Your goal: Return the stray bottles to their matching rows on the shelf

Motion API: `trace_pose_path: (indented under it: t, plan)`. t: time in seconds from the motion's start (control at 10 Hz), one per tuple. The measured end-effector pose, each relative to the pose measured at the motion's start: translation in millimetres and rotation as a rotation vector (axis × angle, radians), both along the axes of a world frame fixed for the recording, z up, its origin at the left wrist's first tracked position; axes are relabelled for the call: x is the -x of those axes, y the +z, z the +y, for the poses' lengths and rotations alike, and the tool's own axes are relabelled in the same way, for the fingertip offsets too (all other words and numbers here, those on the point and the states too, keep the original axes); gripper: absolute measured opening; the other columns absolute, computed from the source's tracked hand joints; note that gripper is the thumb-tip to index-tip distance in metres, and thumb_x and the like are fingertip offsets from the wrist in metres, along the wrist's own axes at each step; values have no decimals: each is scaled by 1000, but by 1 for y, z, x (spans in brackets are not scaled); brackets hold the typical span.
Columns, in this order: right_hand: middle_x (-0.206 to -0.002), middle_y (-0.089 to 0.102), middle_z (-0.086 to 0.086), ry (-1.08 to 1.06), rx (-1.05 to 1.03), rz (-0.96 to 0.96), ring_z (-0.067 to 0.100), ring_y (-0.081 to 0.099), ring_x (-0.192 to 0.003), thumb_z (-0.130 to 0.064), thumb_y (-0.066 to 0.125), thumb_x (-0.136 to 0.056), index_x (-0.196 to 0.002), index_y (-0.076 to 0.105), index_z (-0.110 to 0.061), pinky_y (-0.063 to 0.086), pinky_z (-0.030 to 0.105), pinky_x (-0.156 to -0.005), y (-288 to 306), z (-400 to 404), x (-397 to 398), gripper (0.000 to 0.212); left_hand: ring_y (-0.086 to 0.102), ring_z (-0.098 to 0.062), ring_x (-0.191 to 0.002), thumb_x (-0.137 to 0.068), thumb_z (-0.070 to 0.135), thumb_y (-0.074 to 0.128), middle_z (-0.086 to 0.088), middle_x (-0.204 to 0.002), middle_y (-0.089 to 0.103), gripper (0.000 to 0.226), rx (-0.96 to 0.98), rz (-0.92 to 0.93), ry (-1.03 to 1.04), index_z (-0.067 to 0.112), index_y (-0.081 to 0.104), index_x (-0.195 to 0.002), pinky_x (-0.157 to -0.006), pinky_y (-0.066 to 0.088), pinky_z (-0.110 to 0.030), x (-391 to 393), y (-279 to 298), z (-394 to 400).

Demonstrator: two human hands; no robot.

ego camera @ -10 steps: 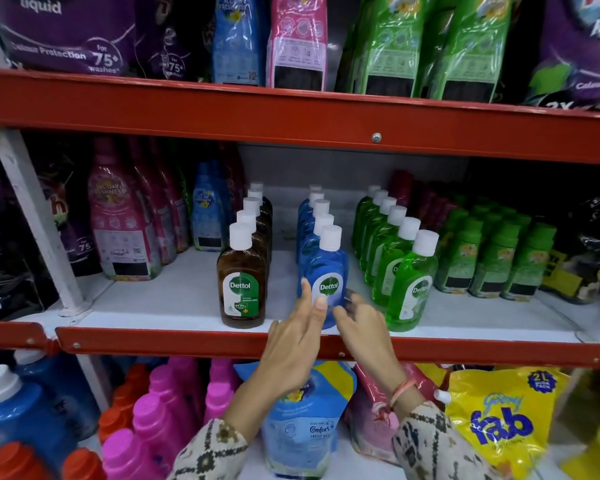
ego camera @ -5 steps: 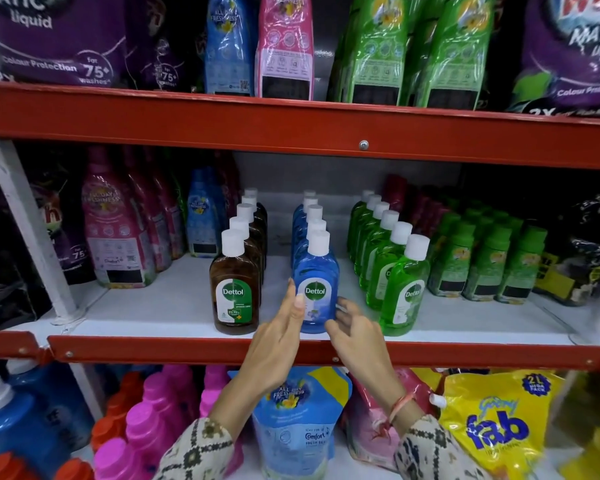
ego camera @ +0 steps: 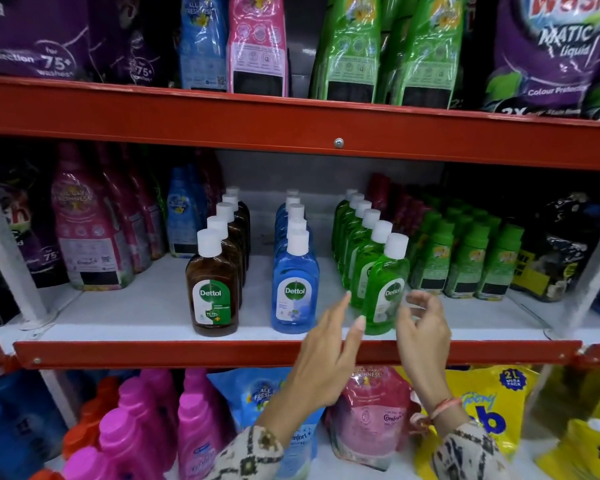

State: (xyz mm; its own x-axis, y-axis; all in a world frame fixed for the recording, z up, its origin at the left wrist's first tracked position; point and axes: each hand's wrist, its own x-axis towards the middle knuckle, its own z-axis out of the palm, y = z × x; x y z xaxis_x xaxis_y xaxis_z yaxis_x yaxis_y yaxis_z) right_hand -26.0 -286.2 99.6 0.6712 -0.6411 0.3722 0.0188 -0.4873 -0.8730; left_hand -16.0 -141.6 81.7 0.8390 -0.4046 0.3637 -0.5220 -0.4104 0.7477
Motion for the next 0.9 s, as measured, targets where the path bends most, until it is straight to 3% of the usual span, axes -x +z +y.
trace_pose_path:
  t: [0.1,0.2,0.3,0.4,0.6,0.8,0.9]
  plan:
    - [-113,70,15,100,44,243,35,63,-101,-22,49,-92,-128,53,-10,51,44,-86,1,-17,-12,37,19,-17,-149,-99,57,18,-2,-164,19,68,-133,121,-70,24,5,-157,-124,14,-44,0,15,-23]
    - [-98,72,16,159,115,295,38,63,-93,-32,43,-84,-113,61,-12,51,44,-79,1,-17,-13,40,16,-22,-150,-97,61,12,-1,-165,13,72,-207,213,-91,22,0,-157,-124,8,-48,0,26,-35]
    - [-98,73,16,153,140,281,38,62,-94,-30,43,-85,-117,61,-13,51,44,-80,-2,-15,-12,40,16,-20,-151,-93,69,11,1,-165,13,79,-131,302,-89,25,-1,-157,-124,10,-44,-7,26,-37]
    - [-107,73,16,156,112,266,38,62,-105,-18,46,-90,-125,57,-12,49,47,-91,-4,-15,-9,37,15,-16,-151,-87,76,10,5,-165,11,86,-60,333,-87,26,2,-157,-123,10,-38,-14,23,-35]
    - [-106,75,14,177,125,244,37,63,-104,-13,47,-90,-125,57,-12,50,45,-88,-7,-20,-11,36,14,-17,-151,-82,82,8,8,-165,12,91,-44,327,-82,30,3,-156,-125,10,-42,-14,18,-33]
    - [-110,74,15,201,161,228,37,64,-106,-13,47,-91,-128,55,-12,51,45,-89,-9,-20,-12,38,15,-14,-150,-85,78,11,6,-165,13,87,-68,341,-98,29,2,-157,-121,11,-35,-14,23,-31]
    - [-115,69,23,155,186,210,38,65,-105,-16,48,-93,-141,45,-10,51,42,-88,-9,-25,-12,49,15,-10,-149,-94,68,21,7,-165,13,77,-48,251,-82,27,5,-157,-120,12,-30,-9,22,-25]
